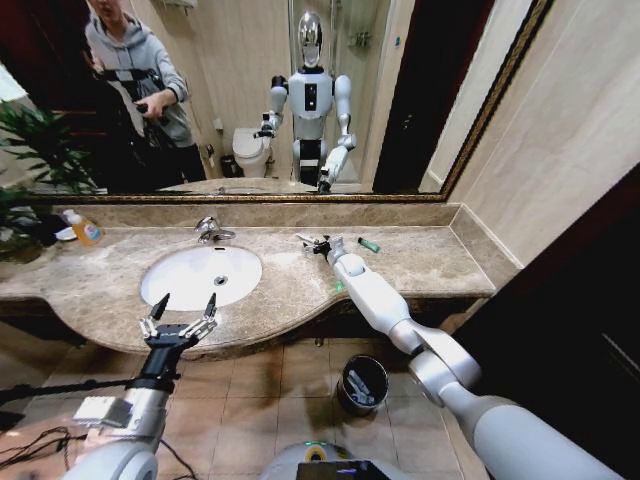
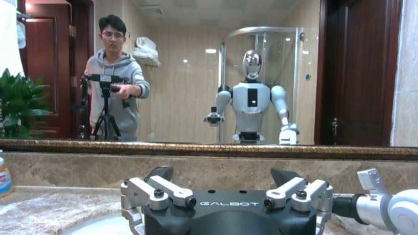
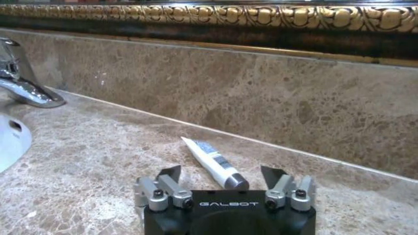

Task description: Pick up the trash from the sink and place it in the trash bin.

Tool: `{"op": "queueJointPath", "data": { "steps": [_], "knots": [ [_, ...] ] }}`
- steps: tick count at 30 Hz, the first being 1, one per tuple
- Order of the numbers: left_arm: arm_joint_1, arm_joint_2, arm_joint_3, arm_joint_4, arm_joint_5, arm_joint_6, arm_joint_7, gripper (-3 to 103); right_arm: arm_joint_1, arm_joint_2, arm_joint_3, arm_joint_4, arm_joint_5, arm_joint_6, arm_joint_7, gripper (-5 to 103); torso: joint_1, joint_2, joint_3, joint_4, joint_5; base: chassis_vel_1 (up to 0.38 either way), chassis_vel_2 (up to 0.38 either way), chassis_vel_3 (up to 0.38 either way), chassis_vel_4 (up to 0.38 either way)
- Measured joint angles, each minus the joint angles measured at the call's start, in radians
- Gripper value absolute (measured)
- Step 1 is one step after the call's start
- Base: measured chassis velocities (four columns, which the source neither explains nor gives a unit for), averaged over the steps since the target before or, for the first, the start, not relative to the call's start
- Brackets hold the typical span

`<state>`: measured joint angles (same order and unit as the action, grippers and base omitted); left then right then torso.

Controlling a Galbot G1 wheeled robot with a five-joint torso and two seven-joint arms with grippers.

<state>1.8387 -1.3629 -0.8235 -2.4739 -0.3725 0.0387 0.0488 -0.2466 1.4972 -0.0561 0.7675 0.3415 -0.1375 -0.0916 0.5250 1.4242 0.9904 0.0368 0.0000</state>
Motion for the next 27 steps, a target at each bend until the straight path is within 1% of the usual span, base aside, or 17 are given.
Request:
{"op": "queueJointPath", "data": {
  "steps": [1,2,3,6,7,8,9,10,11,14,15,17,18,23,27],
  "knots": [
    [0.000,0.000,0.000,0.000,0.000,0.000,0.000,100,0.000,0.001,0.000,-0.001,-0.001,0.001,-0.002,82,0.000,0.000,0.000,0.0000,0.0000,0.000,0.000,0.000,0.000],
    [0.000,0.000,0.000,0.000,0.000,0.000,0.000,100,0.000,0.002,0.000,-0.002,-0.003,0.001,-0.004,76,0.000,0.000,0.000,0.0000,0.0000,0.000,0.000,0.000,0.000],
    [0.000,0.000,0.000,0.000,0.000,0.000,0.000,100,0.000,0.002,0.000,-0.002,-0.003,0.001,-0.004,76,0.000,0.000,0.000,0.0000,0.0000,0.000,0.000,0.000,0.000],
    [0.000,0.000,0.000,0.000,0.000,0.000,0.000,100,-0.005,0.000,-0.001,-0.003,-0.010,0.002,-0.005,60,0.000,0.000,0.000,0.0000,0.0000,0.000,0.000,0.000,0.000],
    [0.000,0.000,0.000,0.000,0.000,0.000,0.000,100,-0.005,0.000,-0.001,-0.003,-0.010,0.002,-0.005,60,0.000,0.000,0.000,0.0000,0.0000,0.000,0.000,0.000,0.000],
    [0.000,0.000,0.000,0.000,0.000,0.000,0.000,100,-0.007,-0.002,-0.002,-0.001,-0.010,0.002,-0.005,54,0.000,0.000,0.000,0.0000,0.0000,0.000,0.000,0.000,0.000],
    [0.000,0.000,0.000,0.000,0.000,0.000,0.000,100,-0.009,-0.003,-0.002,0.000,-0.010,0.002,-0.005,54,0.000,0.000,0.000,0.0000,0.0000,0.000,0.000,0.000,0.000],
    [0.000,0.000,0.000,0.000,0.000,0.000,0.000,100,-0.013,-0.007,-0.003,0.005,-0.010,0.002,-0.005,48,0.000,0.000,0.000,0.0000,0.0001,0.000,0.000,0.000,0.000],
    [0.000,0.000,0.000,0.000,0.000,0.000,0.000,100,-0.013,-0.007,-0.003,0.005,-0.010,0.002,-0.005,48,0.000,0.000,0.000,0.0000,0.0001,0.000,0.000,0.000,0.000],
    [0.000,0.000,0.000,0.000,0.000,0.000,0.000,100,-0.022,-0.015,-0.004,0.016,-0.006,0.003,-0.005,33,0.000,0.000,0.000,0.0000,0.0001,0.000,0.000,0.000,0.000],
    [0.000,0.000,0.000,0.000,0.000,0.000,0.000,100,-0.022,-0.015,-0.004,0.016,-0.006,0.003,-0.005,33,0.000,0.000,0.000,0.0000,0.0001,0.000,0.000,0.000,0.000],
    [0.000,0.000,0.000,0.000,0.000,0.000,0.000,100,-0.026,-0.020,-0.004,0.022,-0.002,0.003,-0.004,21,0.000,0.000,0.000,0.0000,0.0001,0.000,0.000,0.000,0.000],
    [0.000,0.000,0.000,0.000,0.000,0.000,0.000,100,-0.026,-0.022,-0.005,0.024,-0.001,0.003,-0.004,18,0.000,0.000,0.000,0.0000,0.0000,0.000,0.000,0.000,0.000],
    [0.000,0.000,0.000,0.000,0.000,0.000,0.000,100,-0.031,-0.029,-0.005,0.041,0.007,0.000,0.000,17,0.000,0.000,0.000,0.0000,0.0000,0.000,0.000,0.000,0.000],
    [0.000,0.000,0.000,0.000,0.000,0.000,0.000,100,-0.046,-0.048,-0.008,0.087,0.023,-0.012,0.009,17,0.000,0.000,0.000,0.0001,0.0000,0.000,0.000,0.000,0.000]
  ]
}}
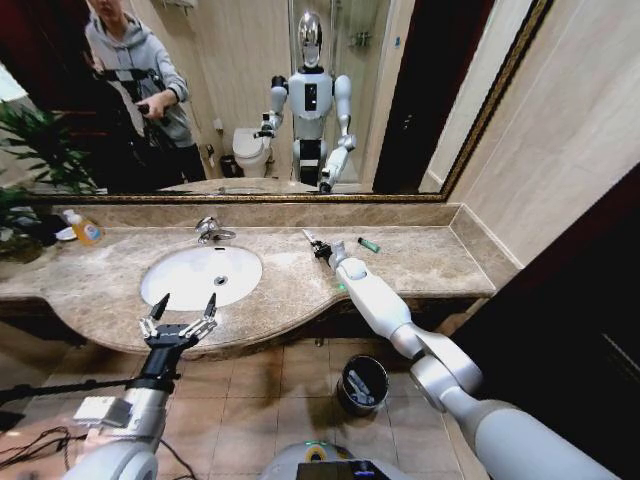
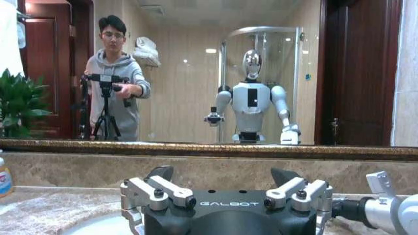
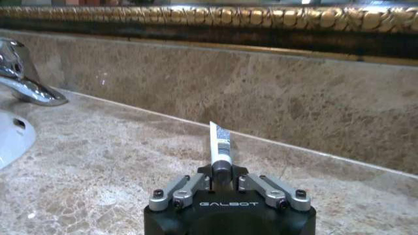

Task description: Pick up the trash from the sink and place it in the trash bin.

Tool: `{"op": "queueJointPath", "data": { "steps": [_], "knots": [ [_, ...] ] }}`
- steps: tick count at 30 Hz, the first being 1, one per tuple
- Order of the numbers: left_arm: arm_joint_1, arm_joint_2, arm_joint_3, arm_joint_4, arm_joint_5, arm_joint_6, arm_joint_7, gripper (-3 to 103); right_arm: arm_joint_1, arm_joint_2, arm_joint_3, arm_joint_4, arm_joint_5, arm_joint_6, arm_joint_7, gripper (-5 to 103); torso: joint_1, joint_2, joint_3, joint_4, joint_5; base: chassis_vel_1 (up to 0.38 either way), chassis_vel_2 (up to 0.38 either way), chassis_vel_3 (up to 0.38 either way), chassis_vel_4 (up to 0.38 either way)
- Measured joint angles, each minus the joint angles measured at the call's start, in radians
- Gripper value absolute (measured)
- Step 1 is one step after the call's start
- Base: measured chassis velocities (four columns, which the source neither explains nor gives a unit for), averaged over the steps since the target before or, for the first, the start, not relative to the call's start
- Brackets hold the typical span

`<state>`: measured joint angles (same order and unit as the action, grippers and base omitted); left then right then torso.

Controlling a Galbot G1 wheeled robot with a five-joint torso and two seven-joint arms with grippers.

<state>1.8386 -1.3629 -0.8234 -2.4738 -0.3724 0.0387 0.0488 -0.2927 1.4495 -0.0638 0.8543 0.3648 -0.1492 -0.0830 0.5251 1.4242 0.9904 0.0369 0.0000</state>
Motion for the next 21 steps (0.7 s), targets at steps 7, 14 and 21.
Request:
{"op": "queueJointPath", "data": {
  "steps": [7,14,21],
  "knots": [
    [0.000,0.000,0.000,0.000,0.000,0.000,0.000,100,-0.118,-0.133,-0.001,0.264,0.067,-0.025,0.048,17,0.000,0.000,0.000,0.0000,0.0001,0.000,0.000,0.000,0.000],
    [0.000,0.000,0.000,0.000,0.000,0.000,0.000,100,-0.294,-0.285,0.065,0.556,0.096,0.015,0.069,17,0.000,0.000,0.000,-0.0004,0.0005,0.000,0.000,0.000,0.000],
    [0.000,0.000,0.000,0.000,0.000,0.000,0.001,100,-0.578,-0.391,0.218,0.860,0.130,0.043,0.114,17,0.000,0.000,0.000,-0.0003,0.0003,0.000,0.000,0.000,0.000]
  ]
}}
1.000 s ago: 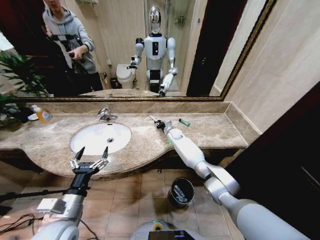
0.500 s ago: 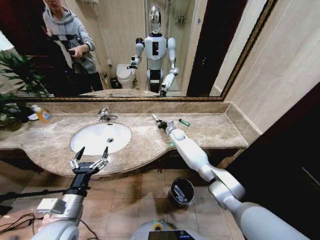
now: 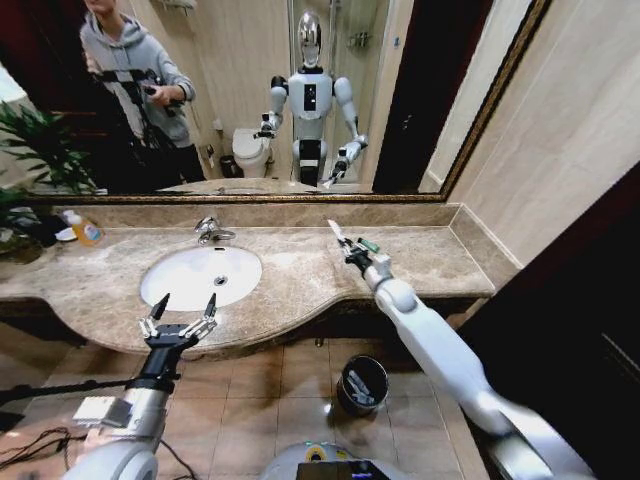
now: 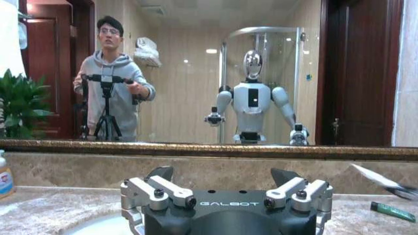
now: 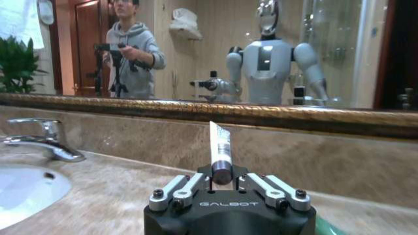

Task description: Pick up the trash from the sink and place it in the trash bin.

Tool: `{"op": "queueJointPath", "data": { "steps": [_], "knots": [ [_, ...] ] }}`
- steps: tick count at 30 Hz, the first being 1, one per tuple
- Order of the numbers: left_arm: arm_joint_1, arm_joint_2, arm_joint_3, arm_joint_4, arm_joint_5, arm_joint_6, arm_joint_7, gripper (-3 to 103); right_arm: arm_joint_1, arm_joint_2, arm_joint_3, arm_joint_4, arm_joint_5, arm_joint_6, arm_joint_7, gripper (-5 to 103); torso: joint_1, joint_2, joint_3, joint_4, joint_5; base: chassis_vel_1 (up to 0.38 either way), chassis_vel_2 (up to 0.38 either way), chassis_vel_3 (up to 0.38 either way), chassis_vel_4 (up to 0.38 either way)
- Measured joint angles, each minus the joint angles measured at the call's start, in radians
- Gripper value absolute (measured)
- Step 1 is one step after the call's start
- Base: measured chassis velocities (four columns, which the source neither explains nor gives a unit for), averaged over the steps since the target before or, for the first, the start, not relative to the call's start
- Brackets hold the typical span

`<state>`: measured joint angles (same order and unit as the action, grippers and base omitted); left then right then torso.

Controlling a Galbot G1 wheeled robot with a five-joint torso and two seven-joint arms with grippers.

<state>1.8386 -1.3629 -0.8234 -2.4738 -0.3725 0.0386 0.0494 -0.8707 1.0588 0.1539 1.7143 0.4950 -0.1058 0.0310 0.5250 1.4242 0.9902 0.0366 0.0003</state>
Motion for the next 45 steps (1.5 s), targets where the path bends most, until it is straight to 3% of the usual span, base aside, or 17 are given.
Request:
{"op": "queueJointPath", "data": {
  "steps": [4,8,13,20,30,38,45],
  "knots": [
    [0.000,0.000,0.000,0.000,0.000,0.000,0.000,100,-0.192,-0.048,0.086,0.152,0.005,0.046,0.005,17,0.000,0.000,0.000,0.0002,0.0000,0.000,0.000,0.000,0.000],
    [0.000,0.000,0.000,0.000,0.000,0.000,-0.001,100,-0.289,-0.052,0.139,0.218,0.004,0.064,0.006,17,0.000,0.000,0.000,0.0000,-0.0002,0.000,0.000,0.000,0.000],
    [0.000,0.000,0.000,0.000,0.000,0.000,-0.001,100,-0.503,-0.016,0.267,0.297,-0.044,0.119,-0.013,17,0.000,0.000,0.000,0.0001,-0.0003,0.000,0.000,0.000,0.000],
    [0.000,0.000,0.000,0.000,0.000,0.000,0.000,100,-0.686,0.054,0.357,0.322,-0.122,0.199,-0.046,17,0.000,0.000,0.000,0.0000,-0.0001,0.000,0.000,0.000,0.000],
    [0.000,0.000,0.000,0.000,0.000,0.000,0.000,100,-0.792,0.139,0.380,0.193,-0.199,0.323,-0.081,17,0.000,0.000,0.000,0.0002,-0.0002,0.000,0.000,0.000,0.000],
    [0.000,0.000,0.000,0.000,0.000,0.000,0.000,100,-0.865,0.145,0.354,0.036,-0.243,0.383,-0.095,17,0.000,0.000,0.000,0.0000,-0.0003,0.000,0.000,0.000,0.000],
    [0.000,0.000,0.000,0.000,0.000,0.000,0.000,100,-0.838,0.148,0.298,-0.092,-0.289,0.353,-0.111,17,0.000,0.000,0.000,0.0000,-0.0003,0.000,0.000,0.000,0.000]
  ]
}}
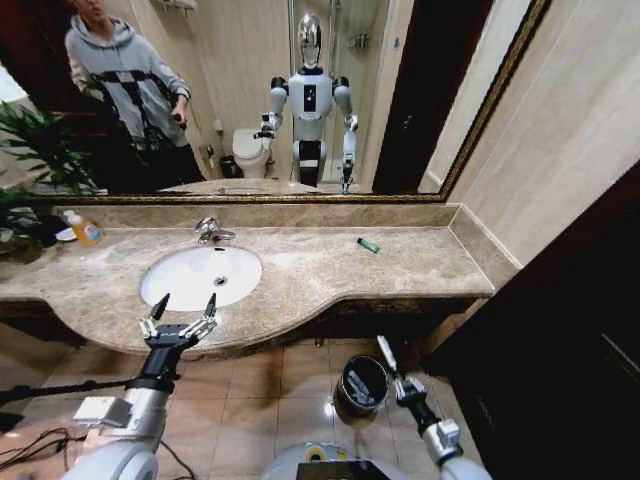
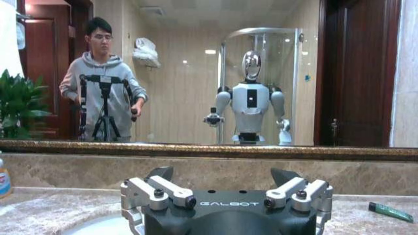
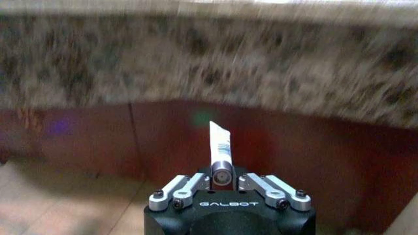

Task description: Pick up the trash from the sink and place it in the trash bin.

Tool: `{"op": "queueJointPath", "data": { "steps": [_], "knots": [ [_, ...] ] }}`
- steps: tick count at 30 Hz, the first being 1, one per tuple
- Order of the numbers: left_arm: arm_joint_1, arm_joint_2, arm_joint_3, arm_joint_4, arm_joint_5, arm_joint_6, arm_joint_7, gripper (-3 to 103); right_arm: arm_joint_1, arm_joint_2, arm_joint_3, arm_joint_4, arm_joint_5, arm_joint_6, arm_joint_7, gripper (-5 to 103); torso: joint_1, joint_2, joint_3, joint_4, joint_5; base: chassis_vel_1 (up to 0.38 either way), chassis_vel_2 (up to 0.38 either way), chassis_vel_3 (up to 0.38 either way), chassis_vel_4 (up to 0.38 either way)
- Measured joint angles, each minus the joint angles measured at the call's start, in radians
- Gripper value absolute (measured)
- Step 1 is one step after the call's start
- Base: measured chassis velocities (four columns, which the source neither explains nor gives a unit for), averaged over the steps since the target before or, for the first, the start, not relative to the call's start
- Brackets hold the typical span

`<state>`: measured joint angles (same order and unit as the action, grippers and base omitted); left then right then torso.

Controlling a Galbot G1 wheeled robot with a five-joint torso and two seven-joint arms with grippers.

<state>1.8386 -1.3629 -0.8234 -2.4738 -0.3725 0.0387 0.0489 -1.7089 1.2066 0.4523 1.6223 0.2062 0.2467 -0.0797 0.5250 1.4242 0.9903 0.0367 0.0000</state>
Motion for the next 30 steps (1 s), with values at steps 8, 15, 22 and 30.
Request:
{"op": "queueJointPath", "data": {
  "steps": [8,15,22,30],
  "knots": [
    [0.000,0.000,0.000,0.000,0.000,0.000,0.000,100,0.155,-0.004,-0.078,-0.180,0.025,-0.174,-0.016,17,0.000,0.000,0.000,0.0002,0.0001,0.000,0.000,0.000,0.000],
    [0.000,0.000,0.000,0.000,0.000,0.000,0.000,100,0.280,-0.017,-0.113,-0.347,-0.001,-0.221,-0.041,17,0.000,0.000,0.000,0.0001,-0.0001,0.000,0.000,0.000,0.000],
    [0.000,0.000,0.000,0.000,0.000,0.000,0.000,100,0.400,0.008,-0.135,-0.539,-0.066,-0.194,-0.051,17,0.000,0.000,0.000,0.0002,-0.0004,0.000,0.000,0.000,0.000],
    [0.000,0.000,0.000,0.000,0.000,0.000,0.000,100,0.506,0.071,-0.131,-0.740,-0.149,-0.159,-0.090,17,0.000,0.000,0.000,0.0001,0.0000,0.000,0.000,0.000,0.000]
  ]
}}
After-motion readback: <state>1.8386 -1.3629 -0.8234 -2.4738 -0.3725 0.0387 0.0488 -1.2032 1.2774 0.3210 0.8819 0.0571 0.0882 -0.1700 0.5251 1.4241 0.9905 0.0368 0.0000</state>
